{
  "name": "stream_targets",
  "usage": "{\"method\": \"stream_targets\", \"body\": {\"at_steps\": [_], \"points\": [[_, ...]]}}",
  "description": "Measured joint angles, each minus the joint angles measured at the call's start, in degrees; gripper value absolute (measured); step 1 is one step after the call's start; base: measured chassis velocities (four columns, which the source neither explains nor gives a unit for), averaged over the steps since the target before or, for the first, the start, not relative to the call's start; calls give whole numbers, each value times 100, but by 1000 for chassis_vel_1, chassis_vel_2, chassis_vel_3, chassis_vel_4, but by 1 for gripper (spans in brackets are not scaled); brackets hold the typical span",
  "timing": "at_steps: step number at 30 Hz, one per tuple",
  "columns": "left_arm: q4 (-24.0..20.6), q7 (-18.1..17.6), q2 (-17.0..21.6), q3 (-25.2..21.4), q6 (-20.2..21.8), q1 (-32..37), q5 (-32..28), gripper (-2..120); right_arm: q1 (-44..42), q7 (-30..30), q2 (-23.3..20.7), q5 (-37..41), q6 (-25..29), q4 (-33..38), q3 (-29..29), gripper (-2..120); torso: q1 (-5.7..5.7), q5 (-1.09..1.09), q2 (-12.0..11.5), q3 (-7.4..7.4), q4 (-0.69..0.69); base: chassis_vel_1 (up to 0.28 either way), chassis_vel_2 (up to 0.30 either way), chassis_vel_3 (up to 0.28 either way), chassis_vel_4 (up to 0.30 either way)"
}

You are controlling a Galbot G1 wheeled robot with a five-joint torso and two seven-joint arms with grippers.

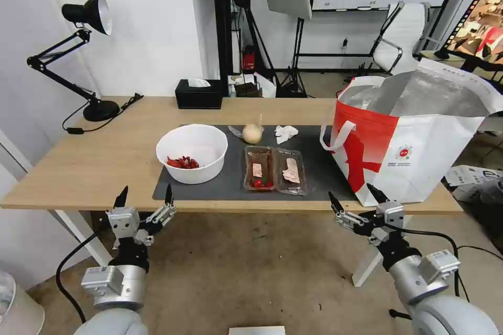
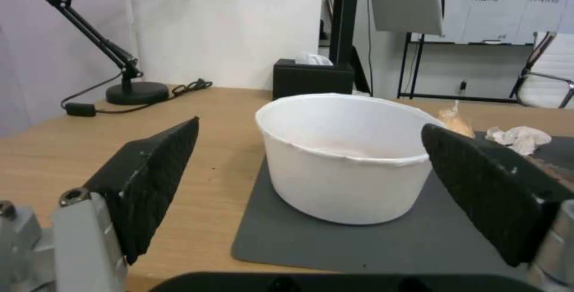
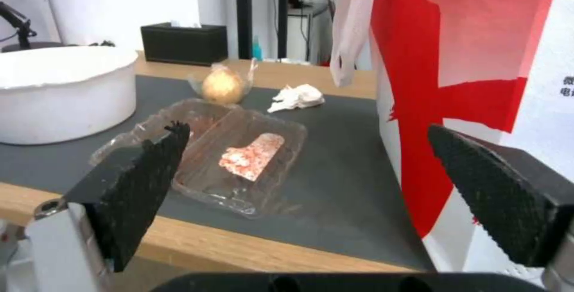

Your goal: Pick up the trash from the table and place it into the takeout bag.

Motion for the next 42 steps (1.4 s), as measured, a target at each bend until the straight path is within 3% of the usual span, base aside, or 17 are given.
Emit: {"method": "stream_targets", "body": {"at_steps": [13, 16, 17, 18, 19, 21, 22, 23, 26, 33, 42], "points": [[-43, 190, -3, -1, 2, 129, 21, 100, -50, -10, 7, 173, -12, 73, -37, 100, 0, 0, 0, 0, 0, 0, 0, 0, 0], [-44, 204, 8, -1, 5, 131, 16, 100, -48, 105, -9, 735, -128, 168, -119, 100, 0, 0, 0, 0, 0, 0, 0, 0, 0], [-45, 210, 15, -1, 6, 131, 11, 100, -31, 328, -19, 1276, -289, 286, -191, 100, 0, 0, 0, 0, 0, 0, 0, 0, 0], [-46, 218, 32, -2, 5, 131, 0, 100, 59, 756, -27, 2317, -606, 519, -284, 100, 0, -1, 0, 0, 0, 0, 0, 0, 0], [-46, 218, 32, -2, 5, 131, 0, 100, 59, 756, -27, 2317, -606, 519, -284, 100, 0, -1, 0, 0, 0, 0, 0, 0, 0], [-48, 224, 64, -16, 6, 152, -12, 100, 323, 1439, -47, 3974, -844, 693, -412, 100, 0, -2, 1, 0, 0, 0, 0, 0, 0], [-48, 224, 64, -16, 6, 152, -12, 100, 323, 1439, -47, 3974, -844, 693, -412, 100, 0, -2, 1, 0, 0, 0, 0, 0, 0], [-48, 226, 79, -27, 7, 171, -16, 100, 483, 1753, -55, 4822, -860, 690, -516, 100, 0, 0, 0, 0, 1, 0, 0, 0, 0], [-48, 228, 112, -57, 10, 200, -31, 100, 911, 2382, -17, 6363, -664, 498, -886, 100, 0, 0, 0, 0, 0, 0, 0, 0, 0], [-7, 226, 131, -95, 9, 201, -173, 100, 1749, 2644, 357, 6993, -208, -100, -1635, 100, 0, -1, 0, 0, 0, 0, 0, 0, 0], [25, 221, 200, -195, 9, 241, -231, 100, 2414, 3039, 838, 6968, -118, -677, -2144, 100, 0, -1, 0, 0, 1, 0, 0, 0, 0]]}}
